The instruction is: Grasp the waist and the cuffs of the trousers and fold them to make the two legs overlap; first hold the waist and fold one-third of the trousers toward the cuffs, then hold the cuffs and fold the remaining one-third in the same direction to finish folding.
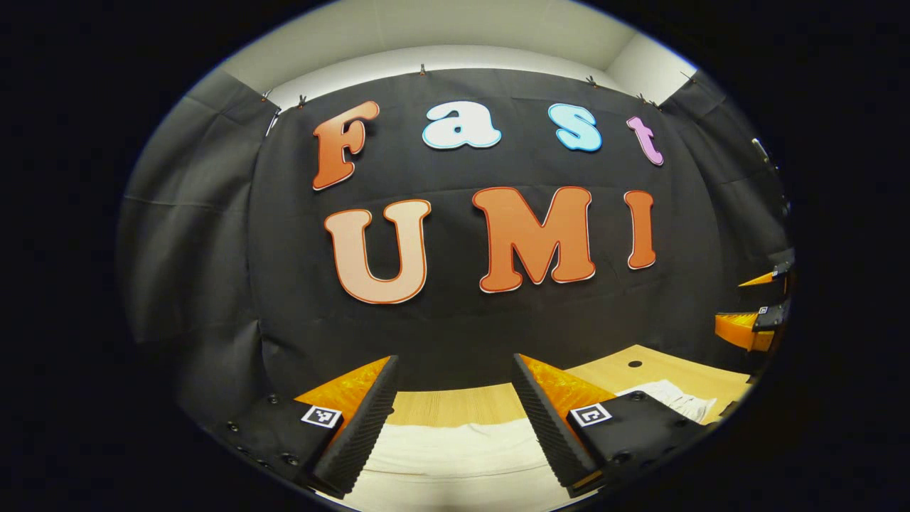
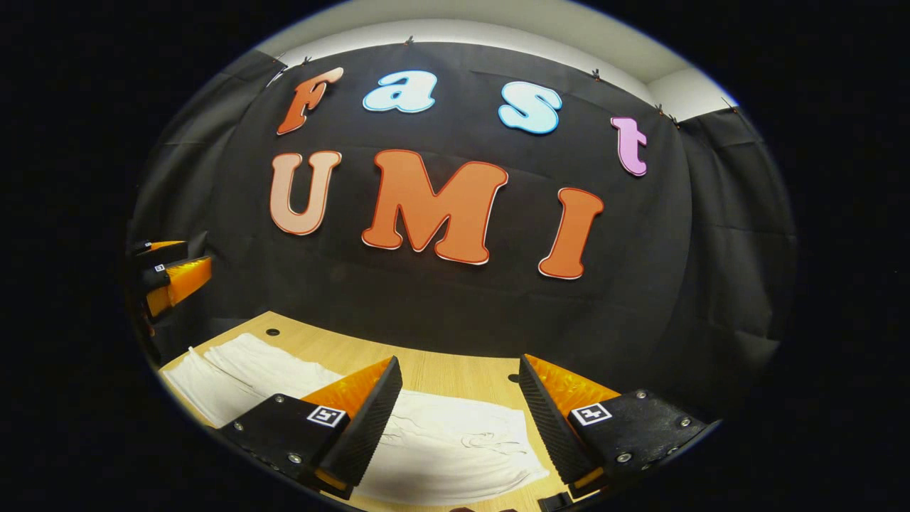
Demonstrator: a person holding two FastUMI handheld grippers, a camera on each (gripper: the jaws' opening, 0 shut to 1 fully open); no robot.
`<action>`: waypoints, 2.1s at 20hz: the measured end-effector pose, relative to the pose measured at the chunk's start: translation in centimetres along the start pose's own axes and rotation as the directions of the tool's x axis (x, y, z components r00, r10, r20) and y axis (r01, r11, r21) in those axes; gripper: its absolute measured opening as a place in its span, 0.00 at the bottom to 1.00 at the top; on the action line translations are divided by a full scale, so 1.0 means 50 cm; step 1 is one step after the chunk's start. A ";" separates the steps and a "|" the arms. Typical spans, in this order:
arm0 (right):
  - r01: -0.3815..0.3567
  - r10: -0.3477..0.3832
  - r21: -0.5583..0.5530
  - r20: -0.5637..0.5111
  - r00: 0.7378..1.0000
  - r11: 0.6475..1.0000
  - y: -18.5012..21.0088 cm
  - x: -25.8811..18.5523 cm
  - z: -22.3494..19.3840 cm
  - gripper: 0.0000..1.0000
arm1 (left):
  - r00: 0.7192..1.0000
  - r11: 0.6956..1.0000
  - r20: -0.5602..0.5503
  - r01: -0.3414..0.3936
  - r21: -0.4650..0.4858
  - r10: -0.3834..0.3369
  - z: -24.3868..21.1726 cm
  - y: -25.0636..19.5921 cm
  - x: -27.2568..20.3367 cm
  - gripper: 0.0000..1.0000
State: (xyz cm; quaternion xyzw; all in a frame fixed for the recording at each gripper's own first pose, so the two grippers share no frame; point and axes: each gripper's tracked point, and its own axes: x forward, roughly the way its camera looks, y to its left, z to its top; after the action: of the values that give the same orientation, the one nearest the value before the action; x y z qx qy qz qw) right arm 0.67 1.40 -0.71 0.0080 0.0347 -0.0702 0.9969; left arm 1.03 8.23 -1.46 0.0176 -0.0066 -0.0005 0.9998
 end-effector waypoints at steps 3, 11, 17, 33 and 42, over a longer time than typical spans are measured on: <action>0.046 -0.046 -0.005 -0.033 0.998 0.999 -0.004 -0.007 -0.016 0.99 | 1.000 1.000 -0.012 0.014 0.010 -0.014 -0.024 0.035 0.011 1.00; 0.098 -0.091 0.035 -0.160 0.983 0.995 -0.031 -0.005 -0.083 0.99 | 0.995 0.997 -0.080 -0.049 0.052 0.053 -0.097 0.149 0.014 1.00; 0.093 -0.063 0.094 -0.283 0.957 0.991 -0.059 0.036 -0.166 0.99 | 0.948 0.980 -0.253 -0.198 0.005 0.193 -0.209 0.255 0.009 1.00; 0.144 0.067 0.267 -0.649 0.758 0.953 -0.104 0.065 -0.471 0.99 | 0.561 0.769 -0.819 -0.574 -0.280 0.120 -0.640 0.402 -0.206 1.00; 0.213 0.116 0.332 -0.743 0.659 0.919 -0.098 0.062 -0.585 0.98 | 0.432 0.528 -0.901 -0.755 -0.388 -0.044 -0.797 0.438 -0.336 0.98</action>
State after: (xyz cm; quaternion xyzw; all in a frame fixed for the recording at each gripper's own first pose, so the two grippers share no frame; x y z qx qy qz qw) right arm 1.04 -3.26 -30.14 0.2340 0.4278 -0.0931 0.8681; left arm -15.22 31.56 -40.75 -0.4093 0.4656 0.2474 0.7447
